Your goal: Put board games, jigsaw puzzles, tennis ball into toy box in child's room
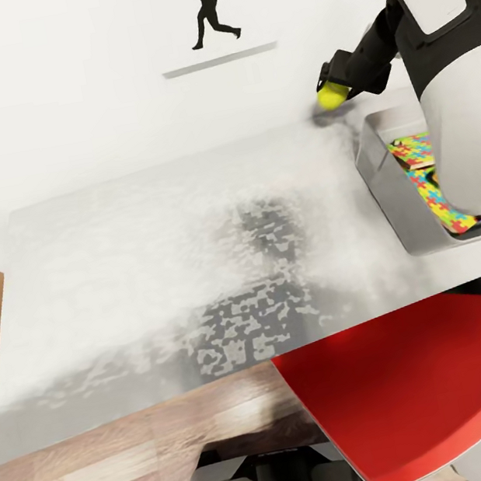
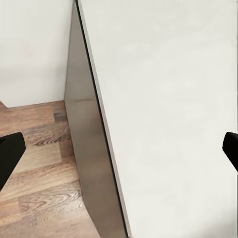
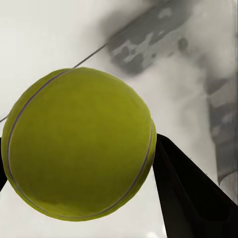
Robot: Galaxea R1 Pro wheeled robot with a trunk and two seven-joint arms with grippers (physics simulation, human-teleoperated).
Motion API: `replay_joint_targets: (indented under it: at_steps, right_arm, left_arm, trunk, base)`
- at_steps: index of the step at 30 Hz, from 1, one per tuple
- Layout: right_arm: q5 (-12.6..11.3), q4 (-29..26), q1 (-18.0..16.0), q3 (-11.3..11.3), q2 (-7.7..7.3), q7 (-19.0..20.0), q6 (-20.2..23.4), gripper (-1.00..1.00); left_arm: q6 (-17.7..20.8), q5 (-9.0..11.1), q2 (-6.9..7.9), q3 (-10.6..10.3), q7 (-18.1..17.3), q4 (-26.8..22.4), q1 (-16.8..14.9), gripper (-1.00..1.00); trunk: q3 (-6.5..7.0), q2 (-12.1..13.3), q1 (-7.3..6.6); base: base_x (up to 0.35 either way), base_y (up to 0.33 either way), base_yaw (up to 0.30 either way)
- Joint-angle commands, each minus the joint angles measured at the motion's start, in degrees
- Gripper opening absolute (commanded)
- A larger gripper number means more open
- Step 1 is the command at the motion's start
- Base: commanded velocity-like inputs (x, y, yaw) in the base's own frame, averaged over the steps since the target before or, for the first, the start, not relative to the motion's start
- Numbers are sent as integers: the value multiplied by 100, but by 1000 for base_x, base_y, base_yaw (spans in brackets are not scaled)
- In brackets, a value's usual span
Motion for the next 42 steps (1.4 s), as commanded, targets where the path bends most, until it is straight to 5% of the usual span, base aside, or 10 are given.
replay_joint_targets:
  at_steps: [1, 8, 17, 38, 42]
  right_arm:
    - [-71, -3, -3, -9, 0, -68, 11, -100]
    - [-70, -4, -5, 1, 19, -73, 11, -100]
    - [-70, 96, -3, 350, 0, -83, 11, -100]
    - [-62, 641, -313, 420, -141, -94, 11, -100]
    - [-55, 806, -342, 447, -268, -100, 11, -100]
  left_arm:
    - [29, -1, 0, -4, -21, 4, -11, 100]
    - [29, 3, 1, 4, -22, 4, -11, 100]
    - [29, -4, 0, -15, -22, 4, -11, 100]
    - [29, 2, 0, -13, -22, 3, -11, 100]
    - [29, -2, 0, -27, -22, 4, -11, 100]
  trunk:
    - [5, -4, 1]
    - [68, -4, 1]
    - [149, -4, 1]
    - [339, -4, 1]
    - [375, -4, 1]
  base:
    - [0, 0, -67]
    - [0, 0, -74]
    - [0, 0, -88]
    - [0, 0, -91]
    - [0, 0, -91]
